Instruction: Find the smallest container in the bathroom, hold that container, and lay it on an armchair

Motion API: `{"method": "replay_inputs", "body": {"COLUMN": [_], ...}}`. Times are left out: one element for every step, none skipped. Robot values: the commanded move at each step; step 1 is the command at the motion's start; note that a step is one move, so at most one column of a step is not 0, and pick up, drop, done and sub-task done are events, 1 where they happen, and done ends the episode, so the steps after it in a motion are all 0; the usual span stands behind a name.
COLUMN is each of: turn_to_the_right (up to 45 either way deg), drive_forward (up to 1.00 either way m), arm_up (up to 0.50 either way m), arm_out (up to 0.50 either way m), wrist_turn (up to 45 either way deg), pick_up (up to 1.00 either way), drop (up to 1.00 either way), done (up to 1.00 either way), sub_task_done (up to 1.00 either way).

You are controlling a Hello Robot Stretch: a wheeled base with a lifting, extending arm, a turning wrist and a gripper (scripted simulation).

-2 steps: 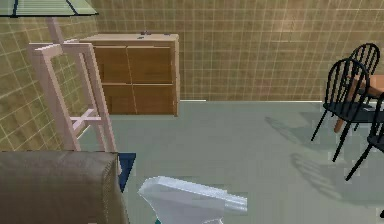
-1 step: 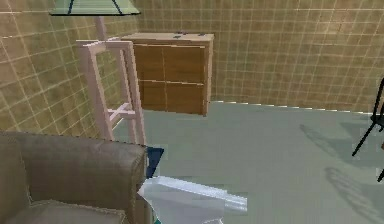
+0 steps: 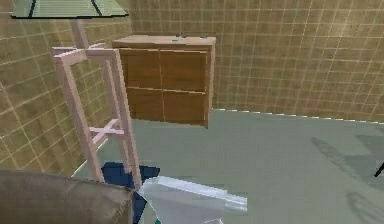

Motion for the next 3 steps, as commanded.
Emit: {"method": "replay_inputs", "body": {"turn_to_the_right": [-45.0,-21.0,45.0], "drive_forward": [0.00,0.00,0.00], "arm_up": [0.00,0.00,0.00], "arm_out": [0.00,0.00,0.00], "wrist_turn": [0.0,0.0,0.0], "pick_up": [0.00,0.00,0.00], "drop": [0.00,0.00,0.00], "done": [0.00,0.00,0.00], "sub_task_done": [0.00,0.00,0.00]}}
